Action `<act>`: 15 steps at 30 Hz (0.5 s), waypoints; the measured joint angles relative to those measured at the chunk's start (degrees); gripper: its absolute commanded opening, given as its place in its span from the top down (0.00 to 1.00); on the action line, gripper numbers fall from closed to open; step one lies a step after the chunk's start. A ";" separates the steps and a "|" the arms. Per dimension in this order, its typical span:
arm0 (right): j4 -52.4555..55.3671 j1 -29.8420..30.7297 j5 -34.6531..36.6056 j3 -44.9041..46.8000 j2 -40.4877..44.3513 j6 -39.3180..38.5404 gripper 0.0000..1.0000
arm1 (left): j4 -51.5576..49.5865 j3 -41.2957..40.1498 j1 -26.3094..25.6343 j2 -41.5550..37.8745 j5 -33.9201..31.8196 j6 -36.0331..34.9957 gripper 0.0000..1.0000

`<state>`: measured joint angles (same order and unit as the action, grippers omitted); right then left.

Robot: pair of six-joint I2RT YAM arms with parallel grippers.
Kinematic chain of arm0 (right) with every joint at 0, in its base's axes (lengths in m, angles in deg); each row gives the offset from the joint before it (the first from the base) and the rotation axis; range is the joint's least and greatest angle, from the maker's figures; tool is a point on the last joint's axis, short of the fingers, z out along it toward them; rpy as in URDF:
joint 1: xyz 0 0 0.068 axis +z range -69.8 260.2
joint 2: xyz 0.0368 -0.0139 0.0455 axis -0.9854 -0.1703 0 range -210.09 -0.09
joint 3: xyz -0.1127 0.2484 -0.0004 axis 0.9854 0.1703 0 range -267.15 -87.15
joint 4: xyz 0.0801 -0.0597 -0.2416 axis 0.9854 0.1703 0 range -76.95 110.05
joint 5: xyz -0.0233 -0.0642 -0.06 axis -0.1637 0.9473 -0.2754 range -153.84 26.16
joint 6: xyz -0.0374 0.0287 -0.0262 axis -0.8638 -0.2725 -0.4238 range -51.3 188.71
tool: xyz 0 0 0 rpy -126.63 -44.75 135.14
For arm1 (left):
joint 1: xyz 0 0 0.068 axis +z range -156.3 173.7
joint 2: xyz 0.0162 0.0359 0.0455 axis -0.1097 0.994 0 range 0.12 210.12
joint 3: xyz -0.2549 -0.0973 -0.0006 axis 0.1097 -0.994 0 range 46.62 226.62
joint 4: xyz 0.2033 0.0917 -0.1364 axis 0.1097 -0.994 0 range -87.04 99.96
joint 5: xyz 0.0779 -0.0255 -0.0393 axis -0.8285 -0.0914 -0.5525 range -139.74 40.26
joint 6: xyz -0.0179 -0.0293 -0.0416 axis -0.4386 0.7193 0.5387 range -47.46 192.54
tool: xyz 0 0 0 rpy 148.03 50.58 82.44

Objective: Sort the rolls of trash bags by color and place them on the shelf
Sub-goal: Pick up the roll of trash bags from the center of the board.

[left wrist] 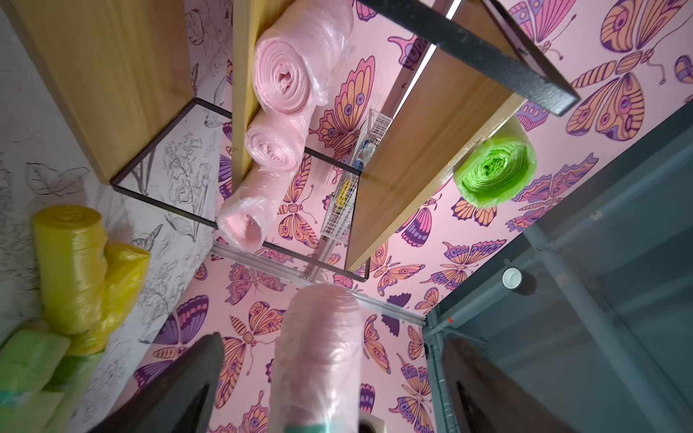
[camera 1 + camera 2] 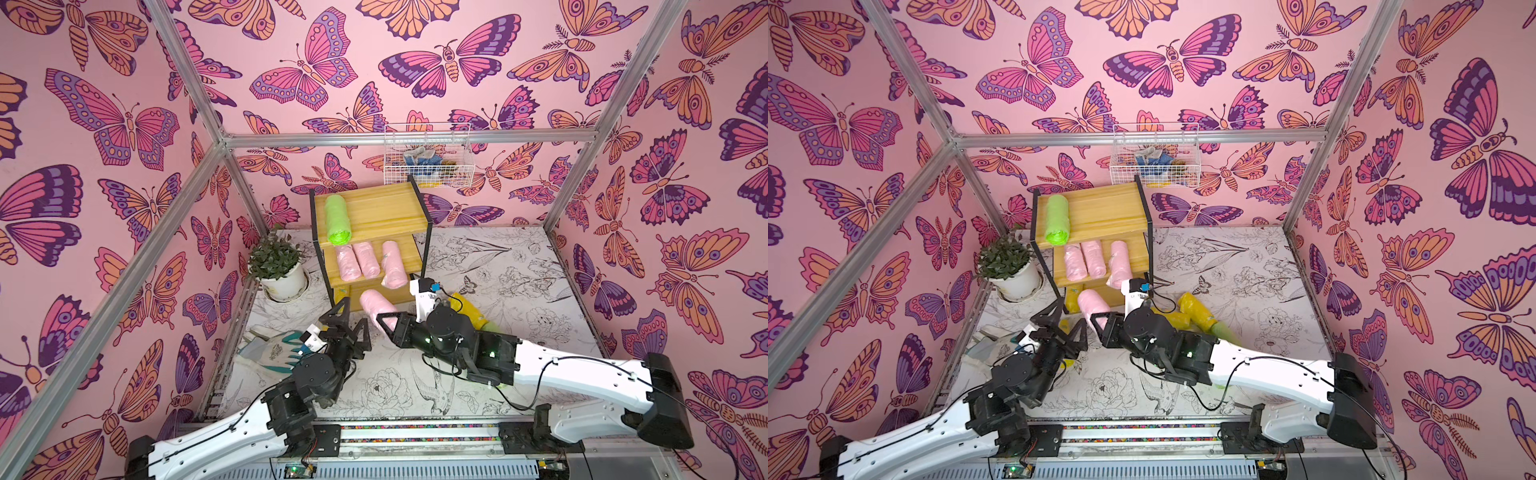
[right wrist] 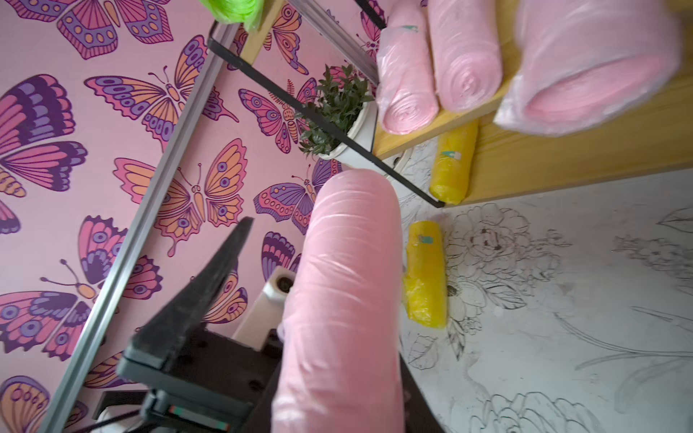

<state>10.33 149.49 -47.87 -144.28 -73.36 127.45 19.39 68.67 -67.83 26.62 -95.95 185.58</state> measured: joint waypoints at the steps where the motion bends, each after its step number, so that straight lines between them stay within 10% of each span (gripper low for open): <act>1: 0.04 -0.24 0.74 1.20 0.74 -0.50 1.00 | -4.76 0.76 0.00 -2.73 -0.11 0.20 0.00; 15: -2.49 -6.78 9.27 6.29 2.62 -14.51 1.00 | -52.22 20.85 0.02 -18.49 -7.87 -14.78 0.04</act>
<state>7.84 142.72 -38.61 -137.98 -70.74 112.93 -32.82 89.52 -67.81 8.13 -103.82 170.80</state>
